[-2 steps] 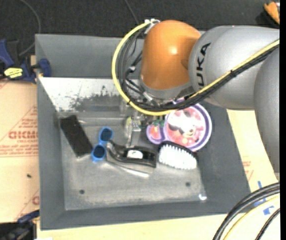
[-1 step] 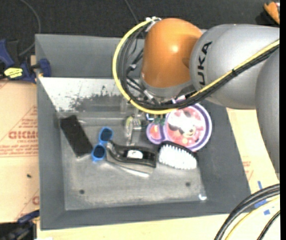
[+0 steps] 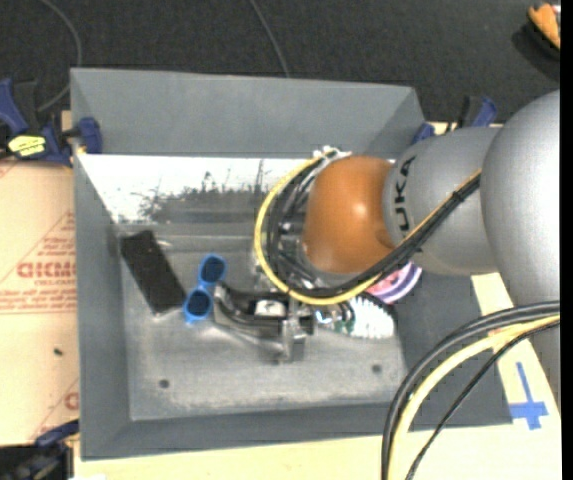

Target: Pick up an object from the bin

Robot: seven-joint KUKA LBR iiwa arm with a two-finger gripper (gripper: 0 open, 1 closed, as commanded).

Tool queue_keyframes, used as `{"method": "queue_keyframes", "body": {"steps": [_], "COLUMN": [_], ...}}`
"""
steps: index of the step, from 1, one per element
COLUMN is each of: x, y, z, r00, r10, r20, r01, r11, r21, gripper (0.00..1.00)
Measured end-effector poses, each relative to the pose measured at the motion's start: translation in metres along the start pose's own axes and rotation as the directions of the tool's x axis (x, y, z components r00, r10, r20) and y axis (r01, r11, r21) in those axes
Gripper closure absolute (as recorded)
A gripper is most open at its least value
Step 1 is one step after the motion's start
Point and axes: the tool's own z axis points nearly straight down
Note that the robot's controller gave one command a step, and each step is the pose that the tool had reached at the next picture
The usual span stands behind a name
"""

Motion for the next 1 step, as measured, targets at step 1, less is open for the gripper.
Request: {"method": "queue_keyframes", "body": {"steps": [1], "x": [0.0008], "y": [-0.0022], "z": [-0.0867], "r00": [0.97], "r10": [0.242], "r20": [0.012], "r01": [-0.242], "r11": [0.97], "r21": [-0.002], "gripper": [0.0]}}
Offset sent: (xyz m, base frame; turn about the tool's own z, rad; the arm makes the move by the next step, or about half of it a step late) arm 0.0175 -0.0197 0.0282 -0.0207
